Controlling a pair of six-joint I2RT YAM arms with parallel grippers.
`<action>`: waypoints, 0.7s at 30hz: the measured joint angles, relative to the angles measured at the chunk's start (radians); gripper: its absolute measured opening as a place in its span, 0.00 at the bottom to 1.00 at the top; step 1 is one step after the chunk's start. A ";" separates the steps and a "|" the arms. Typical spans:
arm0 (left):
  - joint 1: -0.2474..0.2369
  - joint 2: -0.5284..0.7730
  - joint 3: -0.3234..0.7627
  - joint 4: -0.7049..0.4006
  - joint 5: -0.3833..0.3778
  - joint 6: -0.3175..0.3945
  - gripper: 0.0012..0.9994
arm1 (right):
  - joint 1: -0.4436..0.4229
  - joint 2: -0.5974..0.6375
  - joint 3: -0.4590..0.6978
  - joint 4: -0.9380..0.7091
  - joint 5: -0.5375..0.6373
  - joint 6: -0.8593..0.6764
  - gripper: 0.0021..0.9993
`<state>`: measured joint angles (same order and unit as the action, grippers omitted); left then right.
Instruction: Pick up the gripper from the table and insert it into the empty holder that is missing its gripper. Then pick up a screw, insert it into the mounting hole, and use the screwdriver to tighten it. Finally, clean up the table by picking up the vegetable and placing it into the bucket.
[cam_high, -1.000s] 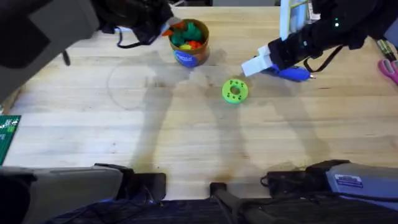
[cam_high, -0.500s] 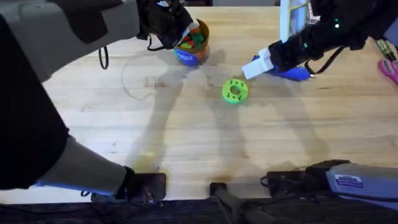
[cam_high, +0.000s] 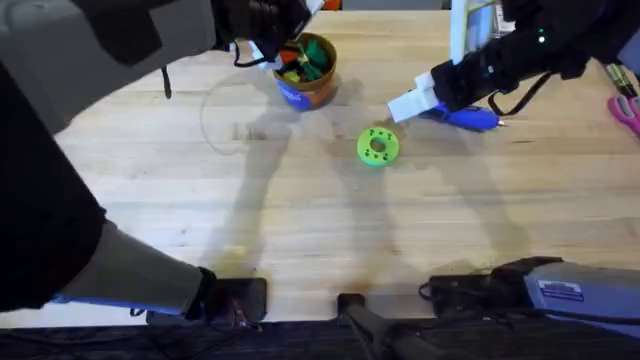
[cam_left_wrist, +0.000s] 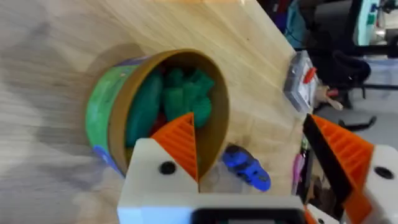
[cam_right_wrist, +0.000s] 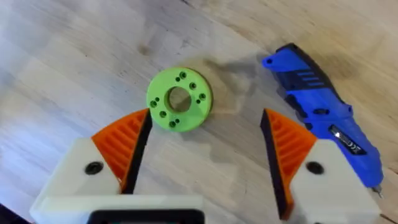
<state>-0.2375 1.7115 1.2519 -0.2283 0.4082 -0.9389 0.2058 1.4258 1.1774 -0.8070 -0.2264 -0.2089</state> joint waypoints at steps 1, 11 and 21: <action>0.000 0.000 0.008 0.000 0.019 0.010 0.99 | 0.000 0.000 0.000 0.000 0.000 0.000 0.99; 0.000 -0.225 0.105 -0.385 0.145 0.322 0.99 | 0.000 -0.159 0.000 -0.016 0.000 0.000 0.99; 0.000 -0.551 0.115 -1.044 -0.064 0.773 0.99 | 0.000 -0.398 0.000 -0.084 0.000 0.018 0.99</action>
<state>-0.2375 1.1603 1.3674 -1.2722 0.3439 -0.1662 0.2058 1.0283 1.1774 -0.8912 -0.2264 -0.1904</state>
